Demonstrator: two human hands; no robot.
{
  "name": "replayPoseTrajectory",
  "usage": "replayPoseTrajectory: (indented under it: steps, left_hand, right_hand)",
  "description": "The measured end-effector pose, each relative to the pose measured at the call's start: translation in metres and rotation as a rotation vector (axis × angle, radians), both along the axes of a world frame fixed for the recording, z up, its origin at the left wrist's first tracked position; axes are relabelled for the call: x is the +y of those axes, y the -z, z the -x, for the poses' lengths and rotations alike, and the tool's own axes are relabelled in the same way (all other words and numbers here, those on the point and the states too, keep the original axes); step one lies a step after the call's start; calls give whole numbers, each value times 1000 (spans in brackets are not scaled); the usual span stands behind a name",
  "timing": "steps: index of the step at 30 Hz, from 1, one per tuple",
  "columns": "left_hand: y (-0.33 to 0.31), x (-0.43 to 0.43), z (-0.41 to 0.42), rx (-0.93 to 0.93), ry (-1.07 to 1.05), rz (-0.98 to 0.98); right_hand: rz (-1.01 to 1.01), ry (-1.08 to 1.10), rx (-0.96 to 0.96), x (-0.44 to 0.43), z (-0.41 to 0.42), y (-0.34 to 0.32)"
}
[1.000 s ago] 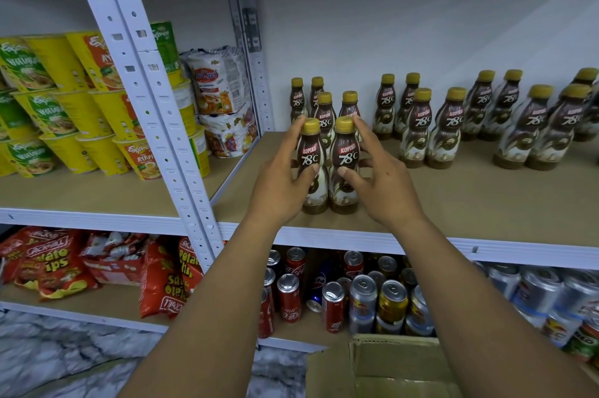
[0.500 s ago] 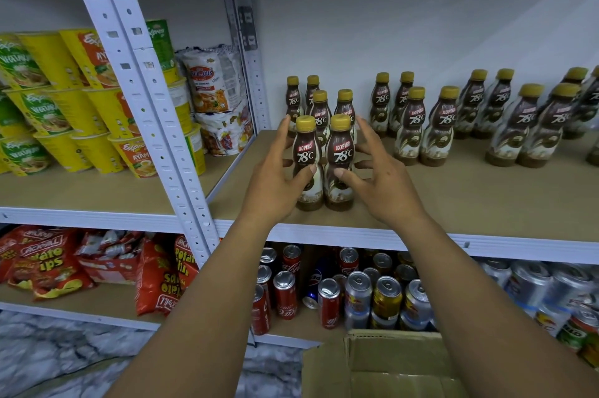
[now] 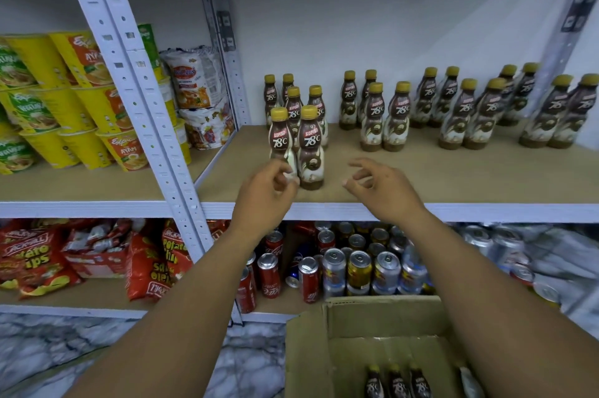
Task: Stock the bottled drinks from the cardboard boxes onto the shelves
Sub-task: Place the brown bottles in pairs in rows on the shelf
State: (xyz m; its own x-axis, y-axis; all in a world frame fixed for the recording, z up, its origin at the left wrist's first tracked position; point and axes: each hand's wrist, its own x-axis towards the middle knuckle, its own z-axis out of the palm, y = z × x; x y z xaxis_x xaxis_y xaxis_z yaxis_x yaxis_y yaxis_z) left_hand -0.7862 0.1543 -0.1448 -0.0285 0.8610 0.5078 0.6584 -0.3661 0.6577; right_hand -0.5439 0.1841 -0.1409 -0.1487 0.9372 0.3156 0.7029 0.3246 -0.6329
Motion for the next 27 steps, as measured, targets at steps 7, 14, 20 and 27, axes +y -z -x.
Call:
replayPoseTrajectory:
  steps: [7, 14, 20, 27]
  left_hand:
    - [0, -47, -52, 310, 366, 357]
    - [53, -74, -100, 279, 461, 524]
    - [152, -89, -129, 180, 479, 665]
    - [257, -79, -153, 125, 393, 838]
  right_hand:
    - [121, -38, -140, -56, -28, 14]
    - [280, 20, -185, -104, -81, 68]
    - [482, 59, -120, -136, -116, 160]
    - [654, 94, -87, -136, -134, 249]
